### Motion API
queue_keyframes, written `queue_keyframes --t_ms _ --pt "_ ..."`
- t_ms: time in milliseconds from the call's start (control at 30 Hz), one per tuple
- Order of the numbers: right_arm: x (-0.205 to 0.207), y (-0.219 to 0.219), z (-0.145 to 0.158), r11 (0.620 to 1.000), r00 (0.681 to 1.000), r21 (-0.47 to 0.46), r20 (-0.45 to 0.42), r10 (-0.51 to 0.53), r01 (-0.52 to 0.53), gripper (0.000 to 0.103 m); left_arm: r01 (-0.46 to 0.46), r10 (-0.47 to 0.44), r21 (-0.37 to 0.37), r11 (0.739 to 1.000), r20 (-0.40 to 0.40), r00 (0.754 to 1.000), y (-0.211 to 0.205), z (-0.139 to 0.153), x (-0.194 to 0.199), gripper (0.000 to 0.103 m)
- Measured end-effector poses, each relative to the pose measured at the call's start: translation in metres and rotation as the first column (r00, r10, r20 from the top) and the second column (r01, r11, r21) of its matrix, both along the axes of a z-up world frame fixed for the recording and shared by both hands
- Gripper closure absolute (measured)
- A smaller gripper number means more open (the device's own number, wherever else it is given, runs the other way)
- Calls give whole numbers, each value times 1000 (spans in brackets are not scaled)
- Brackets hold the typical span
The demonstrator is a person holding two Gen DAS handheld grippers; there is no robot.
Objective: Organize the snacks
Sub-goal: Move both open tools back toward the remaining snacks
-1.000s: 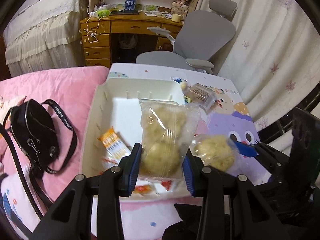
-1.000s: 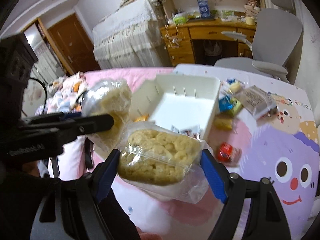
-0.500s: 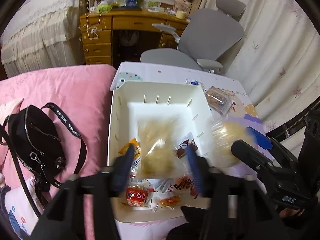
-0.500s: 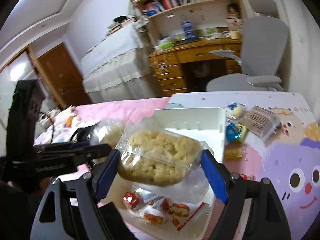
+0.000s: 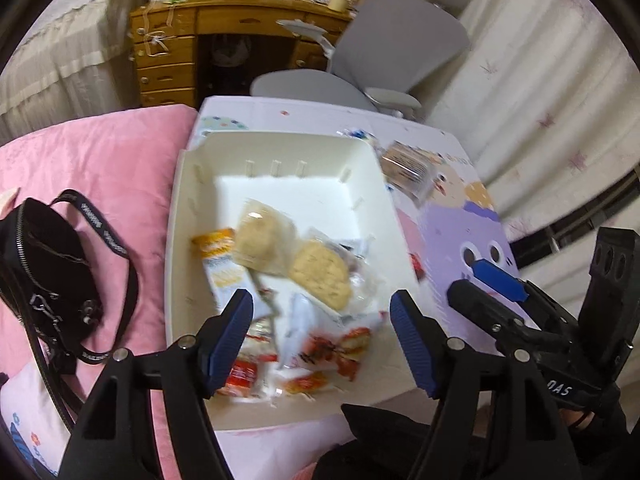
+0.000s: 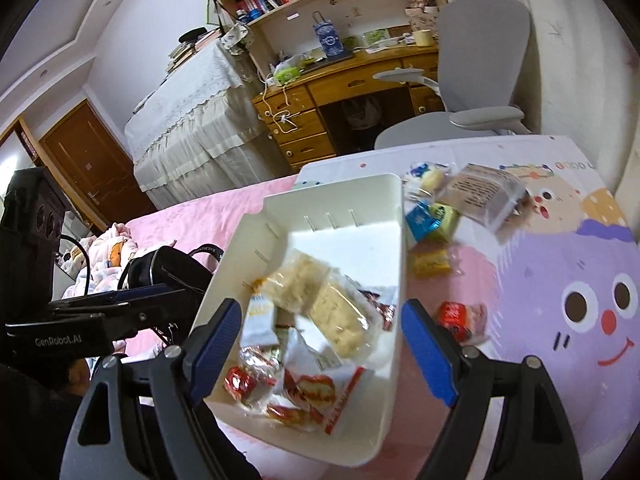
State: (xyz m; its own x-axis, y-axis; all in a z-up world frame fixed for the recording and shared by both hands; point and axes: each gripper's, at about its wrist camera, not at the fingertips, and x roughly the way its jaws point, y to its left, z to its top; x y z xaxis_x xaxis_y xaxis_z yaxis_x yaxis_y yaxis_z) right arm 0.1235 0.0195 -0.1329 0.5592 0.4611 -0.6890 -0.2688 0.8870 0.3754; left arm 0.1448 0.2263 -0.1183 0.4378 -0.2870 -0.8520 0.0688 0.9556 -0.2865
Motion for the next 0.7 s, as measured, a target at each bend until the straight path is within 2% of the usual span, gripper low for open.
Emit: queue_keyframes --t_ms 133,300,700 --pt "-10 -16 -2 1000 1000 -6 2 -23 23 20 40 -41 9 999 4 999 -26 3 -3 33" --pt "-14 -44 3 999 999 -4 15 -40 40 20 47 -47 30 998 7 999 -56 9 -6 33" --pt "-8 -126 21 999 999 -19 22 42 -41 20 -52 52 37 998 -9 999 -137 19 -11 31"
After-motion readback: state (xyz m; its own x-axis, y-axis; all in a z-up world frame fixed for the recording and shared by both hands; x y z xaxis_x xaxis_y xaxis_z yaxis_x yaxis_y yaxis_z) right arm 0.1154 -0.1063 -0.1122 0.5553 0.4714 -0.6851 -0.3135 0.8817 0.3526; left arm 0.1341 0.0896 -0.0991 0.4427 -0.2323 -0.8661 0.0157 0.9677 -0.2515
